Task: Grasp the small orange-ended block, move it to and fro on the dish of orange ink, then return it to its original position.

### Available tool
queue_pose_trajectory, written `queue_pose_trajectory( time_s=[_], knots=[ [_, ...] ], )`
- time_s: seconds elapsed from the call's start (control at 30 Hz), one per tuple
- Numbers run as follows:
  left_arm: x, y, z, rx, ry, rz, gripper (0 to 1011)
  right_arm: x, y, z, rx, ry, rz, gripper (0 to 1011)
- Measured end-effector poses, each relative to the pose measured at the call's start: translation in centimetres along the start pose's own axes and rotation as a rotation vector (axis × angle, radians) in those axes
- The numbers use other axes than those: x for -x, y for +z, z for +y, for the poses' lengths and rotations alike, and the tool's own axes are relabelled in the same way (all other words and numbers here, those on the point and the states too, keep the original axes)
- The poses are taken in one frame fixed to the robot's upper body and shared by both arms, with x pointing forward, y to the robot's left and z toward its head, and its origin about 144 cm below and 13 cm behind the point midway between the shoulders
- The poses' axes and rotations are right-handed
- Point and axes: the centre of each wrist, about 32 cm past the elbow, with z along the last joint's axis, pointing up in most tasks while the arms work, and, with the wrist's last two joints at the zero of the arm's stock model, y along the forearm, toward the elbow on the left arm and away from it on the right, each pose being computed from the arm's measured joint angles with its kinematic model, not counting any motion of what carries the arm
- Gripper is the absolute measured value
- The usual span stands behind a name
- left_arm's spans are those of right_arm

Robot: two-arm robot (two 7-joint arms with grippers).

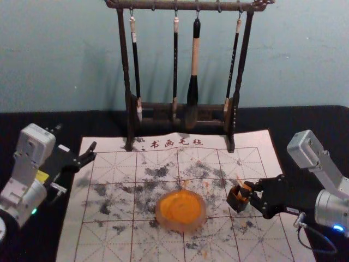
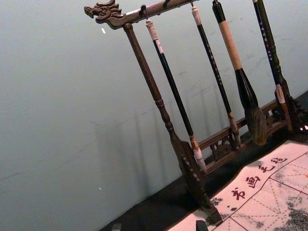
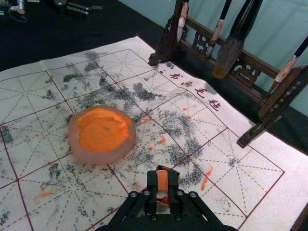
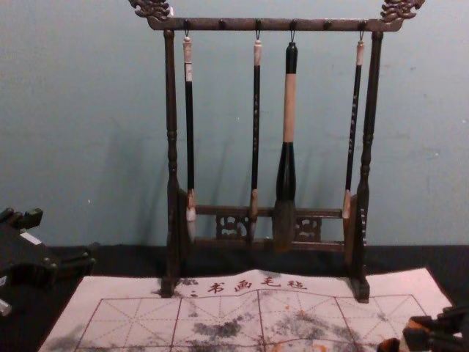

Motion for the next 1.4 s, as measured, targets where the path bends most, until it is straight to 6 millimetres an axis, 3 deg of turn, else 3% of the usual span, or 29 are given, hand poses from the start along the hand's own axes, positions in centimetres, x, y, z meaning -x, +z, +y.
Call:
queue_pose_trajectory(
  time_s=[1.4],
  knots=[
    [0.0, 0.0, 0.0, 0.0, 0.0, 0.0, 1002, -0.04, -0.31, 0.23, 0.01, 0.008, 0.006, 106]
  ],
)
